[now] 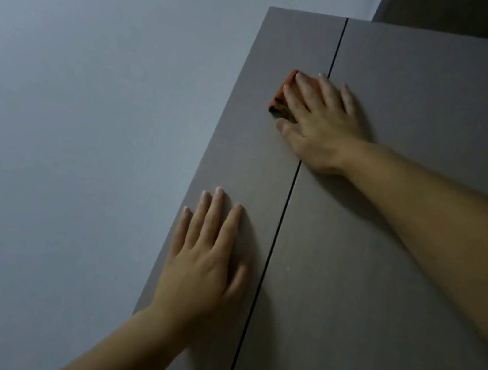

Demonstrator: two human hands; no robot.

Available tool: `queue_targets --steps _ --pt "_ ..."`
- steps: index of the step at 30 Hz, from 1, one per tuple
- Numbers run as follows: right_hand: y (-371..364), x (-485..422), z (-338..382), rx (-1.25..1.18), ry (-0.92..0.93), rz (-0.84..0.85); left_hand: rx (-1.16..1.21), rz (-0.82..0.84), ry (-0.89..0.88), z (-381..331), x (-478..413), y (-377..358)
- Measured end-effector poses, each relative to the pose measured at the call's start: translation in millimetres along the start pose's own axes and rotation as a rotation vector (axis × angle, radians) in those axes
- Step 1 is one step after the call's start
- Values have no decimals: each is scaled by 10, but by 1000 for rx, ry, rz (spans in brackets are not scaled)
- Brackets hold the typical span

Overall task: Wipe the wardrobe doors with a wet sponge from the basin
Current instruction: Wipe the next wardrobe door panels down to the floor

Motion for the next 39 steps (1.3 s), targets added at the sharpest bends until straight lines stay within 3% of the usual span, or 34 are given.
queue_targets --steps 5,11,17,19,23,25,27,29,34,36,39 --pt "-72 481 654 48 395 -45 79 -34 15 135 292 -119" --pt "59 -114 328 38 81 -7 101 19 49 135 404 -65" --pt "-141 761 998 93 552 -27 120 -51 17 201 475 -134" --pt "-138 605 810 105 470 -27 115 -59 20 201 474 -134" --pt "-15 270 535 5 100 6 113 -53 20 181 473 -123" --pt "-49 511 792 -10 164 -13 120 -48 18 190 475 -130" --pt "-154 905 1016 28 342 -26 116 -44 18 213 474 -137" --pt "-230 1036 870 51 380 -24 102 -45 20 219 475 -137" --pt "-245 872 192 16 -18 -26 119 -52 32 167 470 -126" --pt "-286 1176 474 38 106 -62 114 -54 23 167 472 -138" --pt "-458 1717 808 98 438 -55 96 -49 -8 175 474 -165"
Point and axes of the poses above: each hand's wrist, its own x-axis away from the middle knuckle, its own y-axis out of the back of the hand, z = x × y, the point moved 7 cm from there along -x, towards the middle knuckle, and after that the axes turned 13 degrees about x, right-handed, at the moved point
